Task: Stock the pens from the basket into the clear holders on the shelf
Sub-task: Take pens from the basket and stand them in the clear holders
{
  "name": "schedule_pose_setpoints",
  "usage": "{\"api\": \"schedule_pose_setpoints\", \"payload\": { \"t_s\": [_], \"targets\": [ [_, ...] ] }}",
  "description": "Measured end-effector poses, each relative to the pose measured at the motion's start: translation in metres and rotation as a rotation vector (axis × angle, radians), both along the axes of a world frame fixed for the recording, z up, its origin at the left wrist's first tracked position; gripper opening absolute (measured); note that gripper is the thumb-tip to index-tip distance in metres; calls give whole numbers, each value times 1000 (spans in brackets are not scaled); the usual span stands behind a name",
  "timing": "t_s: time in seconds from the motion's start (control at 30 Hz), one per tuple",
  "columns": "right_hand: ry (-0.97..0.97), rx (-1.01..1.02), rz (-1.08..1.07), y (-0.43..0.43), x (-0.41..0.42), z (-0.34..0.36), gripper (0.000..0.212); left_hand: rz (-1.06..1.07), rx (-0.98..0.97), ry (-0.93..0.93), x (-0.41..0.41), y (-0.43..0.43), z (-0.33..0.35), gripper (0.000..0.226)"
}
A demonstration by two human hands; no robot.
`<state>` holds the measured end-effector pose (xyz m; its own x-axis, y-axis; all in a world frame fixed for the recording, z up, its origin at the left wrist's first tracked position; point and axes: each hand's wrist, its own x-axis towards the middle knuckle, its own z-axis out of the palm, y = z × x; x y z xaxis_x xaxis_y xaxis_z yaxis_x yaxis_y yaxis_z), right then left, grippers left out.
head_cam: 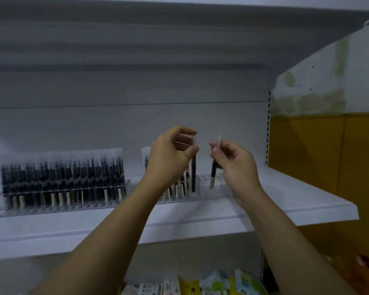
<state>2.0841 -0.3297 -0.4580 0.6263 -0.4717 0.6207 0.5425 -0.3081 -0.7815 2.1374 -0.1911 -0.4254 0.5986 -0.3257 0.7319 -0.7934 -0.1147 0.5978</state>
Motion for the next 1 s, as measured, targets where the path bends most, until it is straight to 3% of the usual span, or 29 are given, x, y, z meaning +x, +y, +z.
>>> {"api": "schedule_pose_setpoints", "payload": {
  "t_s": [0.23, 0.37, 0.63, 0.77, 0.9, 1.0],
  "targets": [
    [-82, -20, -62, -17, 48, 23, 38, 91, -8, -77, 38, -16, 19, 24],
    [-93, -74, -83, -23, 68, 29, 37, 130, 19, -100, 55, -24, 22, 22],
    [-4, -192, -154, -26, 89, 15, 36, 266, 292, -140, 69, -32, 12, 19],
    [116, -405, -117, -25, 87, 2, 38, 381, 366, -149, 74, -31, 9, 19],
    [252, -748, -250, -27, 78, -9, 59, 403, 406, -200, 73, -28, 7, 17],
    [318, -848, -255, -26, 72, -14, 70, 431, 415, -232, 72, -26, 7, 18]
  ]
}}
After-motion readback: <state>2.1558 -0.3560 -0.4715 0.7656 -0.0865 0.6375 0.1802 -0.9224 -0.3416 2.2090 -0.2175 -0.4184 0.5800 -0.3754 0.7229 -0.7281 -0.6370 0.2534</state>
